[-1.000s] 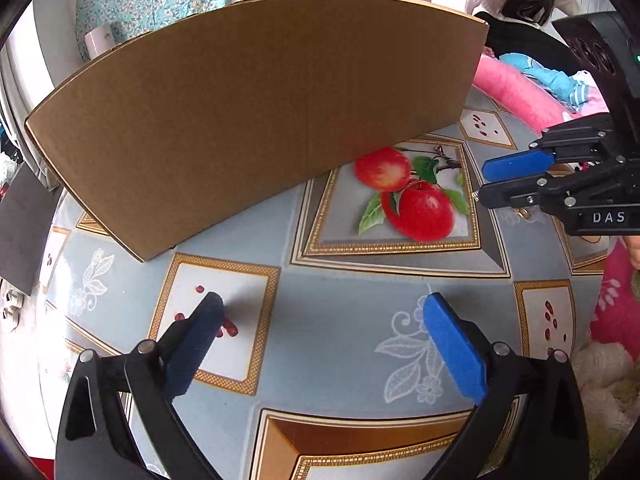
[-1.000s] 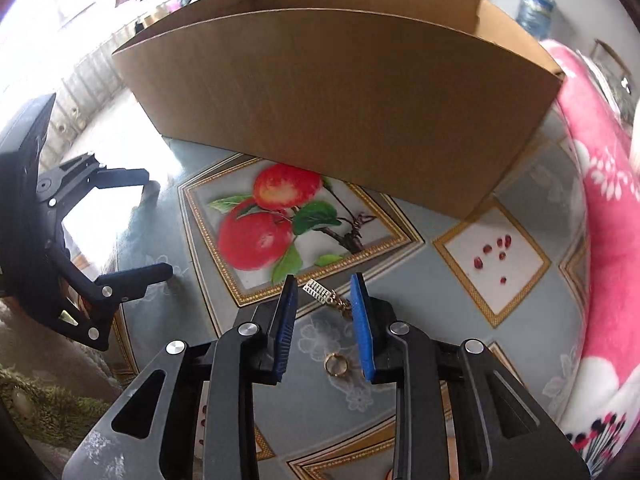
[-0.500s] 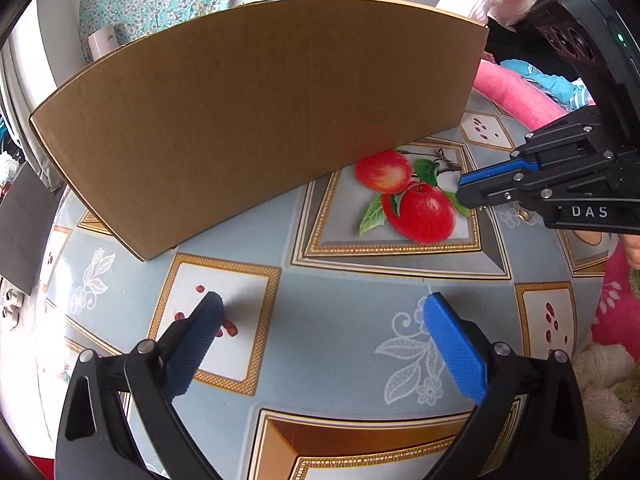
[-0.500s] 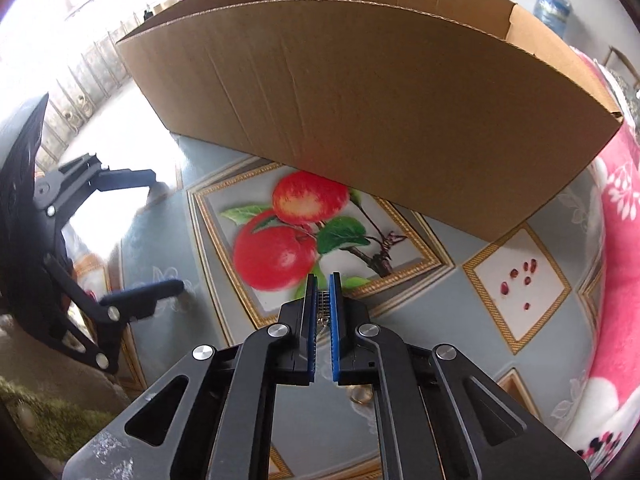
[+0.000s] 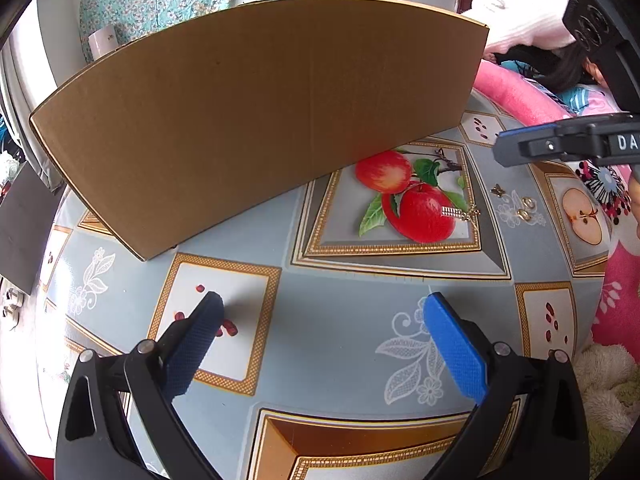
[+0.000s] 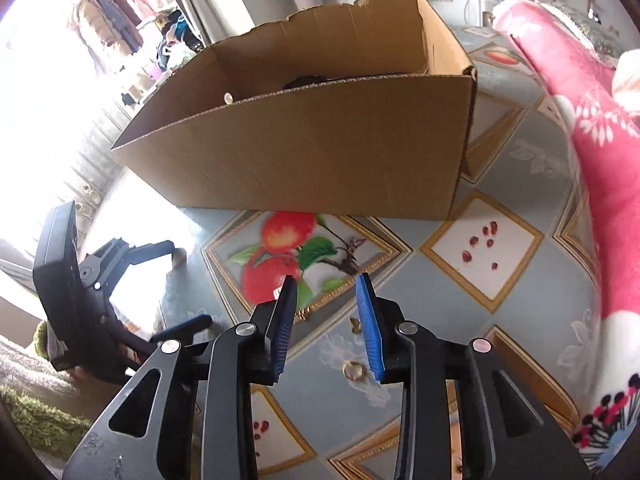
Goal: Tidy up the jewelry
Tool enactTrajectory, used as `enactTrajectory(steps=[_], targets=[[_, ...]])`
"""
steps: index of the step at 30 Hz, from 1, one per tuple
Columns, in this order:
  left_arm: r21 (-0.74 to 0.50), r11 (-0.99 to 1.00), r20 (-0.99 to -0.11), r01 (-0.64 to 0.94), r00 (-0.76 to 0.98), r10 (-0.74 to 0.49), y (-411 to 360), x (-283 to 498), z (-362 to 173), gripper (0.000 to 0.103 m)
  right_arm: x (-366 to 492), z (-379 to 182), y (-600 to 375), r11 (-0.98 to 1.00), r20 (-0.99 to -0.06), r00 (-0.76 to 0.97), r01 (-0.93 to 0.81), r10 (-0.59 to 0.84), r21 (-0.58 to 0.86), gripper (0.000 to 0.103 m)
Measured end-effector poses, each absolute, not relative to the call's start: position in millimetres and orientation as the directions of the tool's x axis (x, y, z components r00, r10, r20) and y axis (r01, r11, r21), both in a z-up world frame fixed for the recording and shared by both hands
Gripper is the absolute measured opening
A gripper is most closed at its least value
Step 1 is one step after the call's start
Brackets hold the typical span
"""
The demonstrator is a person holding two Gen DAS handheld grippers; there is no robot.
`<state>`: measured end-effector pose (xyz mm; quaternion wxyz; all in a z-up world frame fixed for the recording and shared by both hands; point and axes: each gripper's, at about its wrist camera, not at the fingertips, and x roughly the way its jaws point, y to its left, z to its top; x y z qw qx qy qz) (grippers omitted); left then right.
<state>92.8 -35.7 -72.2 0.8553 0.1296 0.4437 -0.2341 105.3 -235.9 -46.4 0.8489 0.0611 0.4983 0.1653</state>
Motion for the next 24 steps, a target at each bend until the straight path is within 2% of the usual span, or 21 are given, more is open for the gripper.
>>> enactTrajectory(steps=[4,8,11,13,15,19,24], targets=[[0.014,0.858,-0.822,0.514,0.495,-0.284,-35,93,-72,0.098,99,-52,-228,0.926,-0.835,0.416,-0.267,0.359,0.265,0.031],[0.014,0.859,-0.822,0.512,0.495,-0.281,-37,94,-72,0.098,98,-66,-207,0.919,-0.862,0.393,-0.35,0.321,0.183,0.031],[0.015,0.861,-0.823,0.508,0.496,-0.278,-37,94,-72,0.098,104,-72,-197,0.911,-0.871,0.379,-0.378,0.313,0.163,0.023],[0.016,0.862,-0.823,0.507,0.497,-0.277,-38,94,-72,0.098,106,-75,-194,0.915,-0.874,0.38,-0.372,0.302,0.154,0.013],[0.015,0.861,-0.821,0.508,0.498,-0.279,-38,93,-72,0.098,106,-77,-190,0.915,-0.879,0.364,-0.367,0.308,0.169,0.004],[0.016,0.859,-0.817,0.511,0.502,-0.284,-37,92,-72,0.098,98,-77,-192,0.924,-0.881,0.357,-0.328,0.312,0.195,0.002],[0.015,0.855,-0.813,0.519,0.504,-0.291,-36,89,-72,0.098,81,-79,-196,0.904,-0.851,0.324,-0.257,0.413,0.341,0.002]])
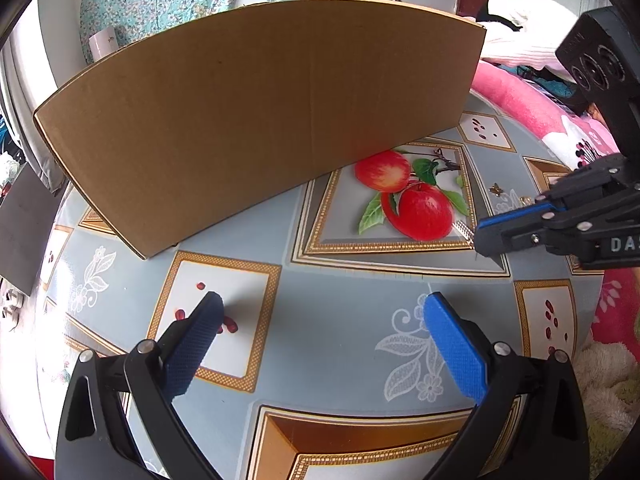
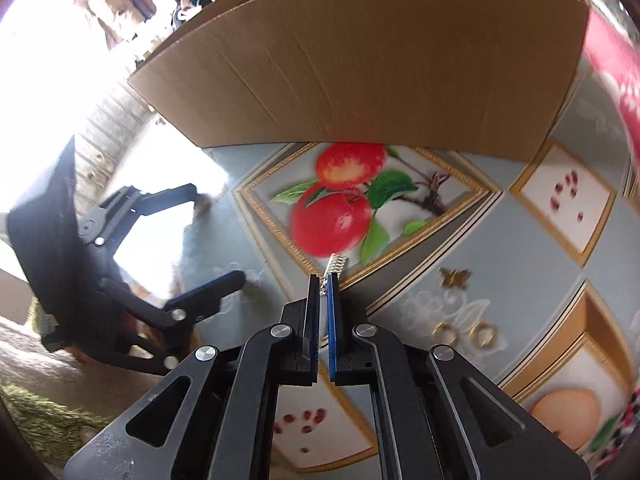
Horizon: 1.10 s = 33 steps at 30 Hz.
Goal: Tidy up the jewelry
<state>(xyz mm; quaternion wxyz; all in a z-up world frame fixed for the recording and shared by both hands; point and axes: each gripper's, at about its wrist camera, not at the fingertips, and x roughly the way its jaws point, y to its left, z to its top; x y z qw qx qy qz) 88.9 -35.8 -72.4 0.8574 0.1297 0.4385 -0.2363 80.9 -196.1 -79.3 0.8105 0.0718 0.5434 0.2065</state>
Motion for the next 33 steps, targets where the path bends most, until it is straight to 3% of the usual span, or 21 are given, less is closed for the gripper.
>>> enactTrajectory(steps=[6,15,20,27,30,33], targets=[[0.014,0.849,-0.809,0.528,0.505,-0.3,-35,87,-73,0.098,64,-58,-222,0.902,-0.806,0.405,-0.182,0.432,0.392,0.006],[0.015,0.849,-0.807,0.528,0.508,-0.302,-33,86,-72,0.098,78,-65,-215,0.933,-0.858,0.37,-0.194,0.357,0.304,0.006],[0.014,0.847,-0.803,0.531,0.511,-0.307,-31,83,-72,0.098,91,-70,-194,0.89,-0.824,0.343,-0.244,0.452,0.386,0.006],[-0.001,0.853,-0.801,0.522,0.51,-0.313,-26,82,-70,0.098,78,-54,-216,0.888,-0.798,0.39,-0.209,0.459,0.409,0.006],[-0.032,0.854,-0.772,0.519,0.529,-0.351,-24,80,-62,0.098,68,-50,-238,0.901,-0.799,0.42,-0.158,0.431,0.404,0.012],[-0.035,0.827,-0.735,0.561,0.546,-0.401,-30,73,-51,0.098,61,-47,-247,0.914,-0.802,0.441,-0.137,0.402,0.382,0.026]])
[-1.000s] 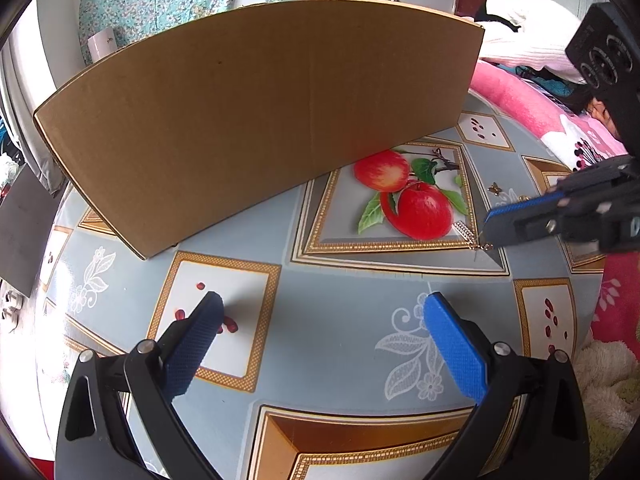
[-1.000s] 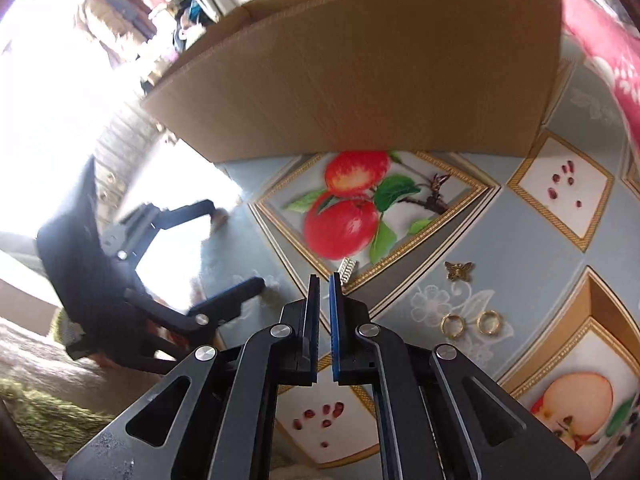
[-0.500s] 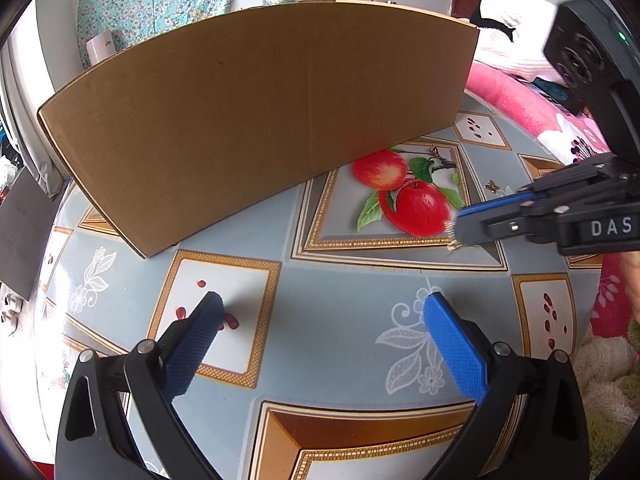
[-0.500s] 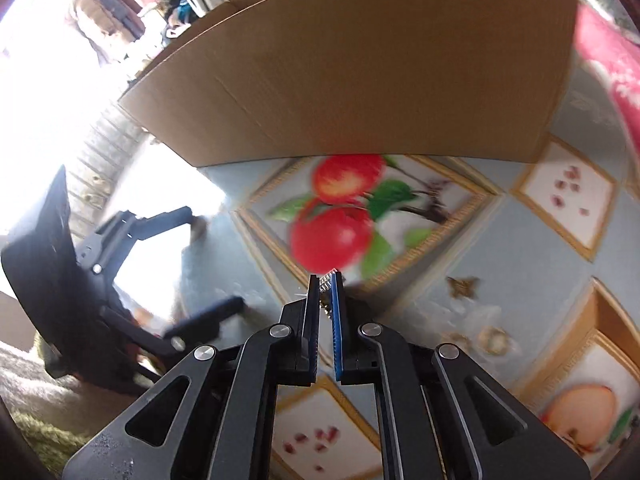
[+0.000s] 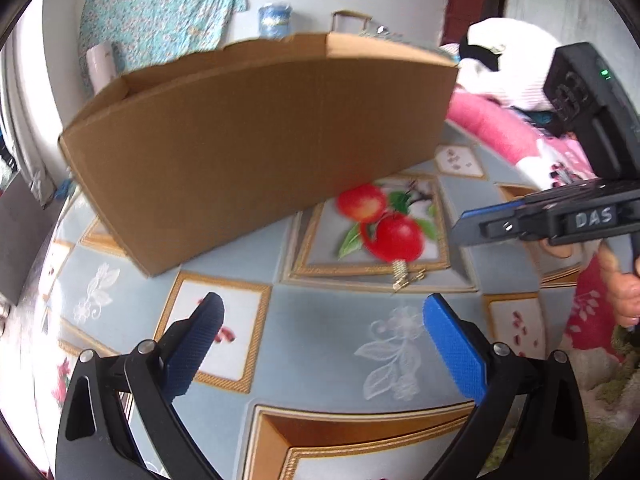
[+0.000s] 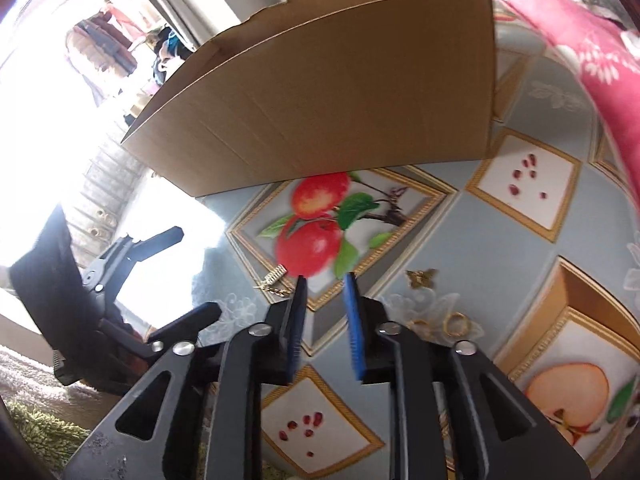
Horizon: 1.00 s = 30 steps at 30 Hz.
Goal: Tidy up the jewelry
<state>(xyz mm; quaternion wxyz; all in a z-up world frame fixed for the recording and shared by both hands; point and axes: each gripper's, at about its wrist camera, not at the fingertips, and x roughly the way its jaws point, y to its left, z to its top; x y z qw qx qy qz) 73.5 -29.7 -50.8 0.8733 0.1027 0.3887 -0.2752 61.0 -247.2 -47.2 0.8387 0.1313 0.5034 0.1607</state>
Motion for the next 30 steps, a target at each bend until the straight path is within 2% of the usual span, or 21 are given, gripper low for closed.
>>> enactTrajectory(steps=[4,7,9,13,18,21,30], targets=[[-0.048,0.786,-0.715,0.616,0.528,-0.457,-48,68,-45,0.094,51,-49,-242,0.942,-0.818,0.467,-0.154,0.336,0.299,0.027],[-0.042,0.759,-0.736,0.65,0.494,-0.464,-65,68,-48,0.079,44,-50,-241,0.951,-0.817,0.486,-0.162,0.31,0.264,0.027],[-0.038,0.747,-0.752,0.664,0.473,-0.459,-74,70,-51,0.065,43,-47,-248,0.95,-0.81,0.498,-0.159,0.311,0.267,0.027],[-0.059,0.74,-0.771,0.67,0.44,-0.46,-83,77,-53,0.049,37,-44,-260,0.944,-0.796,0.509,-0.148,0.328,0.294,0.027],[-0.048,0.754,-0.803,0.656,0.423,-0.419,-88,82,-60,0.025,37,-50,-263,0.941,-0.79,0.514,-0.134,0.335,0.312,0.027],[-0.036,0.762,-0.807,0.646,0.431,-0.404,-88,83,-62,0.02,43,-54,-256,0.937,-0.785,0.517,-0.123,0.343,0.328,0.027],[0.013,0.749,-0.803,0.663,0.453,-0.387,-89,83,-62,0.015,43,-53,-250,0.937,-0.776,0.53,-0.126,0.342,0.327,0.027]])
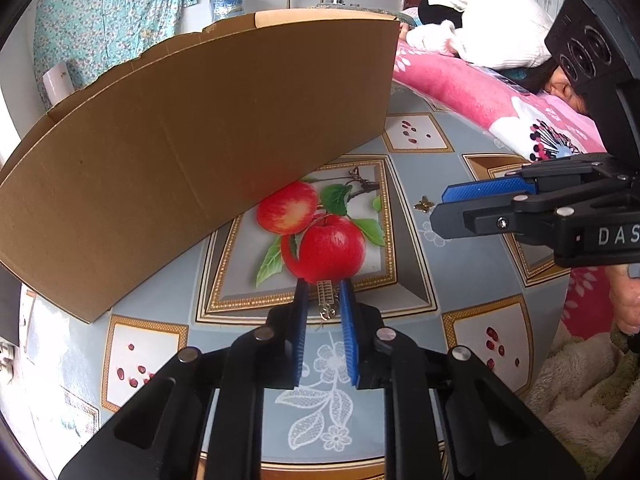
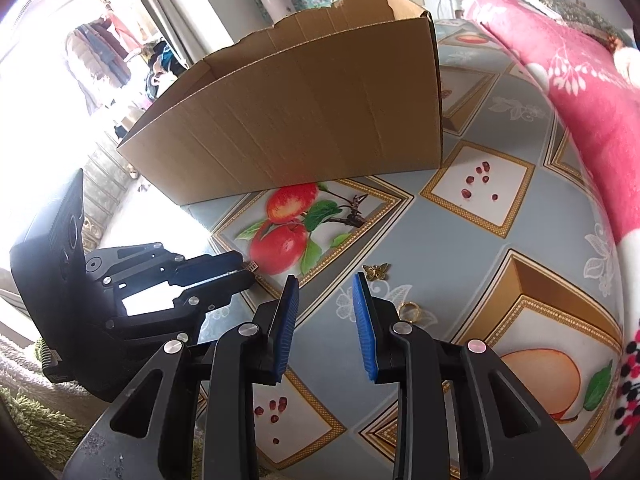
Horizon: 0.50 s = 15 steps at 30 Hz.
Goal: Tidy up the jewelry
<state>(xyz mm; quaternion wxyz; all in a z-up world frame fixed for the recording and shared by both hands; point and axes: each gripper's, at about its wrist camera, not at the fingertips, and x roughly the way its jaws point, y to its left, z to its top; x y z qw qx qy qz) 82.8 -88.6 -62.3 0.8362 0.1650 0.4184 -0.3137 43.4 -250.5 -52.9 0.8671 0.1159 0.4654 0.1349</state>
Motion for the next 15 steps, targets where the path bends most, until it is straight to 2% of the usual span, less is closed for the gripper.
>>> enactTrajectory(steps=[5,8,15], targets=[[0.029,0.745,-0.803,0.667,0.46,-0.38,-91.7,82.4,-62.8,0.014,42.3,-50.6,-250.1,0.94,-0.777,0.534,-0.123,0.334,0.319,0.027],[0.041,0.746,-0.802,0.664,0.468,-0.373,-92.4,80.9,-63.2,0.005,42.1,-48.3,-249.3,0.942,-0.778,0.537,-0.121,0.326,0.312,0.027],[0.038,0.751,-0.796,0.66,0.474,-0.376,-84.6,77.6,-63.8,0.003,41.9,-44.9,-248.7,0.951,-0.785,0.543,-0.103,0.3,0.293,0.027]])
